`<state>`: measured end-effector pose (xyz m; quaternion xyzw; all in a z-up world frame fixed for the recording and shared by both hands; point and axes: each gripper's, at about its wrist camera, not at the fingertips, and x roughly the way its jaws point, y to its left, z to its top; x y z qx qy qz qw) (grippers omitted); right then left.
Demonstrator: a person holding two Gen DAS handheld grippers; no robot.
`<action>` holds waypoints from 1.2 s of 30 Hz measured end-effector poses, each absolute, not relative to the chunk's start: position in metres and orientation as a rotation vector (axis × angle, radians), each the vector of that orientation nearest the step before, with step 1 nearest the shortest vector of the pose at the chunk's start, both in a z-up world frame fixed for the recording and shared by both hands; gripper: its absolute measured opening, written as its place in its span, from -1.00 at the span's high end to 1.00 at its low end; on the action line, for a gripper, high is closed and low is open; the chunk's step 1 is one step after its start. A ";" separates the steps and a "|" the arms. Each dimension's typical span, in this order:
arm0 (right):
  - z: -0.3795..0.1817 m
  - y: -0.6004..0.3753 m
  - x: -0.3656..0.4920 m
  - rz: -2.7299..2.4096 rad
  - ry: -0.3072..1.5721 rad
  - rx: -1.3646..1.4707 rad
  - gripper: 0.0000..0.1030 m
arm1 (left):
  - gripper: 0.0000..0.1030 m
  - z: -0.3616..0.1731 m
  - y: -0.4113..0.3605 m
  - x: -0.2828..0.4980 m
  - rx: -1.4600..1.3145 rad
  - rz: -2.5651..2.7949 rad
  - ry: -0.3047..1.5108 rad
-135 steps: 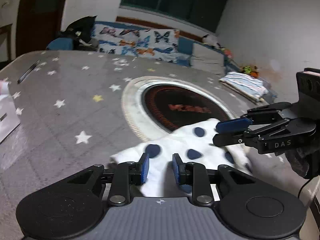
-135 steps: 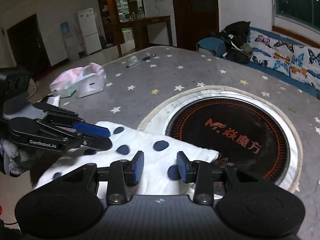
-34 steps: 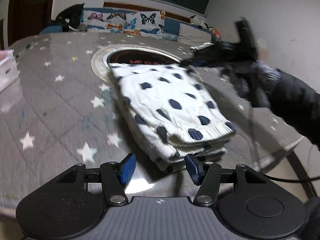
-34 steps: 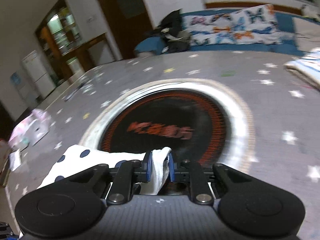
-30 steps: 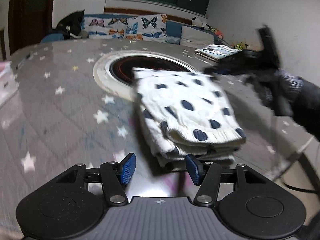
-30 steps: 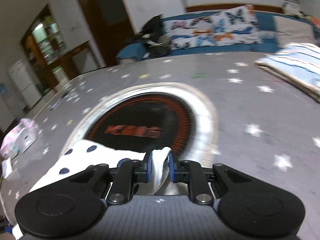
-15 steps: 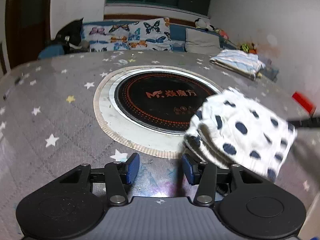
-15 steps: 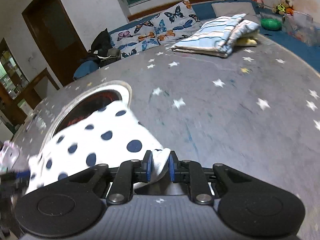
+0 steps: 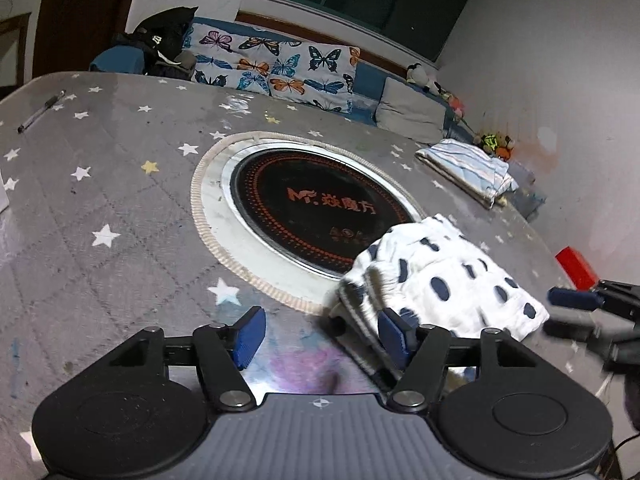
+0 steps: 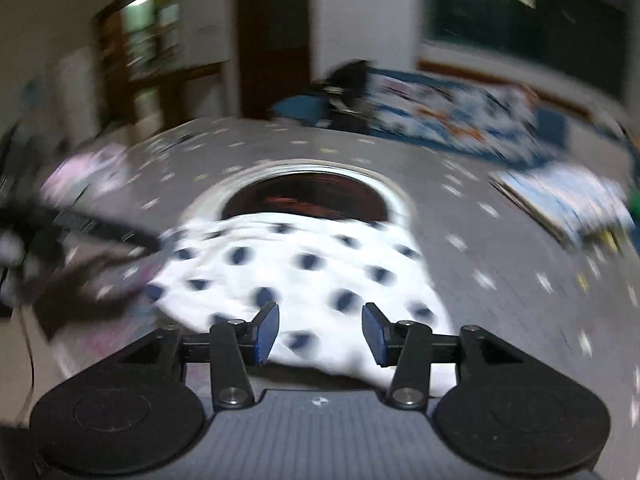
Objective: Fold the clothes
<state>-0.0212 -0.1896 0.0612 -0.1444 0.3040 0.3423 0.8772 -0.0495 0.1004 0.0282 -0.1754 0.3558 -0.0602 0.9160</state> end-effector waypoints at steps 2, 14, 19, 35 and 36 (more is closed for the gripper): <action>0.062 -0.171 -0.029 0.773 0.609 -0.378 0.00 | -0.42 0.031 0.100 -0.048 -0.390 -0.126 0.733; 0.016 -0.077 -0.081 0.980 0.427 -0.960 -0.06 | -0.48 0.025 0.103 -0.040 -0.588 -0.100 0.789; 0.000 -0.060 -0.086 1.007 0.392 -1.066 -0.01 | -0.49 0.016 0.104 -0.039 -0.702 -0.107 0.821; 0.032 -0.081 -0.069 0.993 0.406 -0.829 0.54 | -0.62 -0.010 0.099 -0.045 -1.064 -0.103 0.839; 0.034 -0.083 -0.068 0.990 0.406 -0.816 0.55 | -0.62 -0.012 0.098 -0.044 -1.083 -0.103 0.837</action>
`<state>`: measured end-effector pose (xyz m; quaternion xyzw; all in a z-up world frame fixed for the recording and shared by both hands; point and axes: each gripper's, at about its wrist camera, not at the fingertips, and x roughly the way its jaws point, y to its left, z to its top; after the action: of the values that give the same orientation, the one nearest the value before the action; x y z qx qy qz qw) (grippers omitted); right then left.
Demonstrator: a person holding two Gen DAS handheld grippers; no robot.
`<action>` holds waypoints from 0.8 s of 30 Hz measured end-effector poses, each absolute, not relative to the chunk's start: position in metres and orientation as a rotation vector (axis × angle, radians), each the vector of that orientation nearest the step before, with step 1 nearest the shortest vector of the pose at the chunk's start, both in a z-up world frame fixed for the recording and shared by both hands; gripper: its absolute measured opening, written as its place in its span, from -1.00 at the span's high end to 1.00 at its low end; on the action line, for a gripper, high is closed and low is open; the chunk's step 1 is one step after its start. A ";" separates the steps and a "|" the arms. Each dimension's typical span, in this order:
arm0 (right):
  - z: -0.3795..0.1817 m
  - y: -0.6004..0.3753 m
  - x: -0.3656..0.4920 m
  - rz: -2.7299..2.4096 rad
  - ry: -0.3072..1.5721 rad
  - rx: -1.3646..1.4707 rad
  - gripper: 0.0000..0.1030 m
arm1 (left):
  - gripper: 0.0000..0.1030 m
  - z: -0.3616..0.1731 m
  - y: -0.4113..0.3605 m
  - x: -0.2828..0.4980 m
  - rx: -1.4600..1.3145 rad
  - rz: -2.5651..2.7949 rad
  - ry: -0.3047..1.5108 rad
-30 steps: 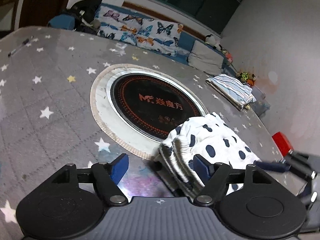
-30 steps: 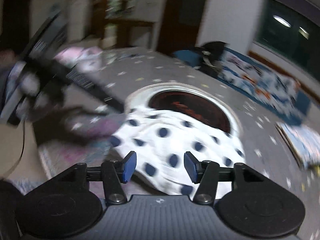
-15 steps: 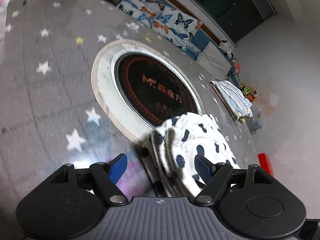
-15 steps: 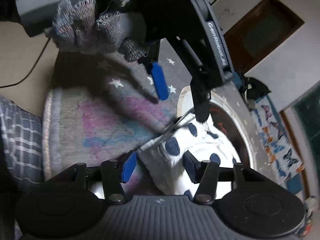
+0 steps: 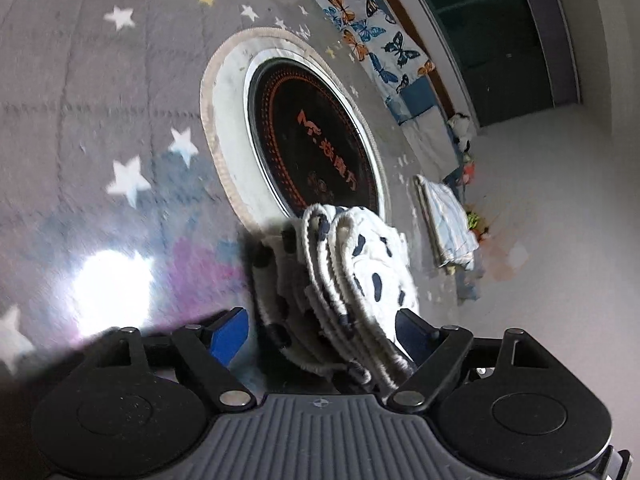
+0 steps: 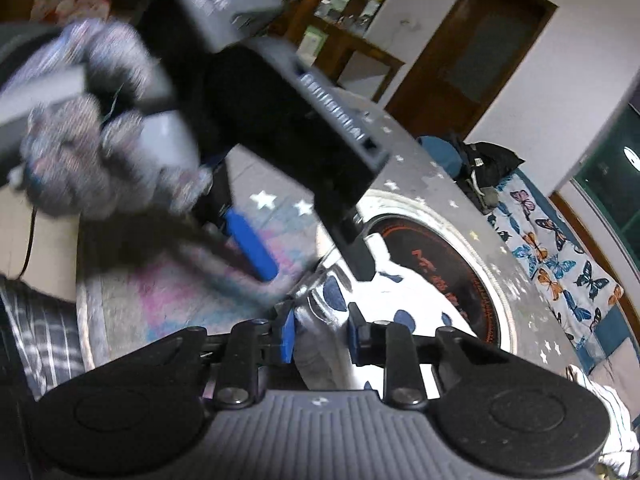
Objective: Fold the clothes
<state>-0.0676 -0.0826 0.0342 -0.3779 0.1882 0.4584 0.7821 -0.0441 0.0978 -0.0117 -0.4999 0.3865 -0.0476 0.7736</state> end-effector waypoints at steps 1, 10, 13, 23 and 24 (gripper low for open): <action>0.037 -0.085 -0.066 0.987 0.407 -0.803 0.55 | -0.63 -0.013 0.096 -0.044 -1.103 -0.101 0.835; 0.052 -0.099 -0.067 0.973 0.406 -0.739 0.57 | -0.65 -0.025 0.090 -0.032 -1.240 -0.108 0.799; 0.053 -0.101 -0.068 0.977 0.410 -0.730 0.57 | -0.60 -0.028 0.091 -0.027 -1.281 -0.113 0.770; 0.042 -0.103 -0.064 1.005 0.451 -0.673 0.49 | 0.17 -0.045 0.097 -0.024 -1.335 -0.111 0.730; 0.042 -0.104 -0.064 1.010 0.457 -0.664 0.44 | 0.19 -0.046 0.097 -0.023 -1.333 -0.114 0.731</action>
<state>-0.0635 -0.1039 0.0420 -0.3092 0.2128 0.4707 0.7985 -0.0233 0.0973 -0.0457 -0.6036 0.3312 -0.0518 0.7233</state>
